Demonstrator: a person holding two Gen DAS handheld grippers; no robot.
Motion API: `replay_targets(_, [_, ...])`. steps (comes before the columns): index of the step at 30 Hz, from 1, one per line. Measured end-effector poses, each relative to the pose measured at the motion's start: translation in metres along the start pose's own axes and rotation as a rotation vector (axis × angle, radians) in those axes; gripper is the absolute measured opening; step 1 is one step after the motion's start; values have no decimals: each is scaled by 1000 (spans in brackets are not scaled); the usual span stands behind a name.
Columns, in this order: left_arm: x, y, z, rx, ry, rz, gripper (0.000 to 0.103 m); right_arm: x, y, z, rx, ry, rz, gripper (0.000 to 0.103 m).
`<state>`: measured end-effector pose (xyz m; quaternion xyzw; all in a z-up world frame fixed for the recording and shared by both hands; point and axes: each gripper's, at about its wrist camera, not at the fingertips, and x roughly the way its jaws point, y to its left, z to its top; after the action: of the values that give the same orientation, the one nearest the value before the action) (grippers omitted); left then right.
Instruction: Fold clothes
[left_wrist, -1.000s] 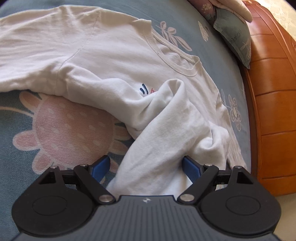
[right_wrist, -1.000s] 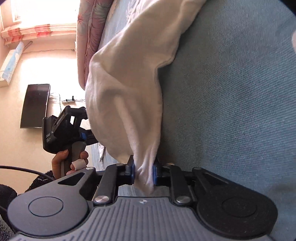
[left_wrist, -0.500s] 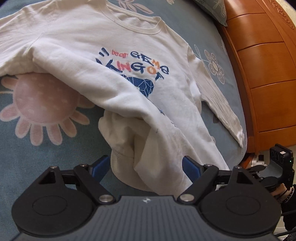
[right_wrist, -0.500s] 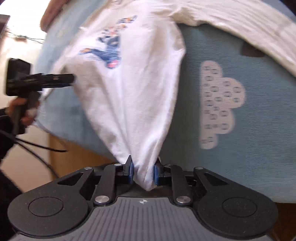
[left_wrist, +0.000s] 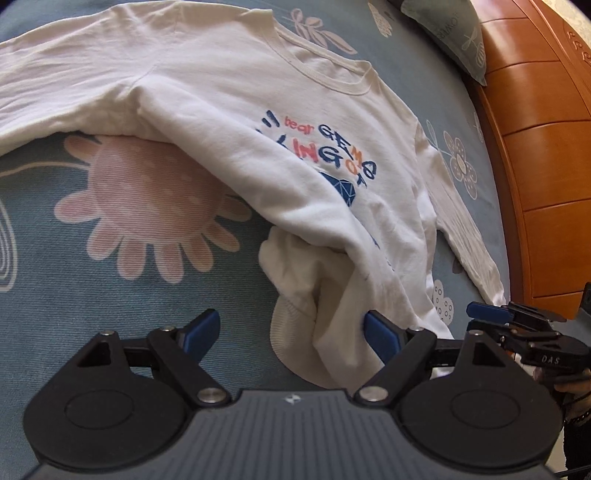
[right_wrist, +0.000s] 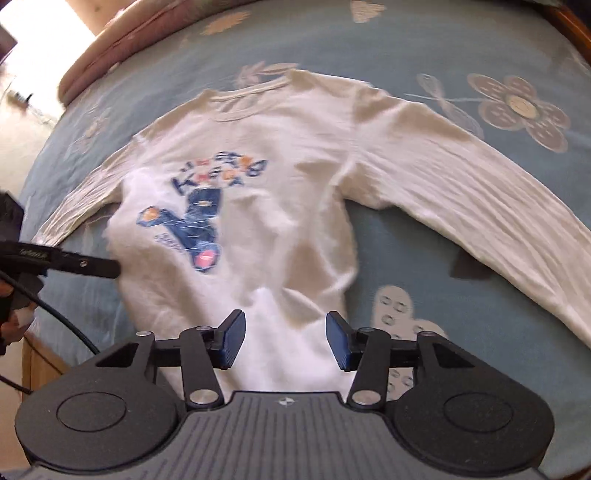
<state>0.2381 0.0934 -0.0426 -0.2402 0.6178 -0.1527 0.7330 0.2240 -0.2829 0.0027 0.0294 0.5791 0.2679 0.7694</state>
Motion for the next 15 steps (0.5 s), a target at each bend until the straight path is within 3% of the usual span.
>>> replay_targets(3, [-10,10,-3,-38,-31,26,85,29,45,17,-180,12,52,61])
replay_targets(7, [-21,27,-7,-99,-63,46,85,65,103,31,-378,-1,62,76])
replay_targets(11, [-26,35,-11,-128,-82,50,85,86,134,36,-524,-19,-81,78])
replay_targets(15, [-22,34,-11,-129,-90,19,85,83,108,59,-459,-52,-164,79])
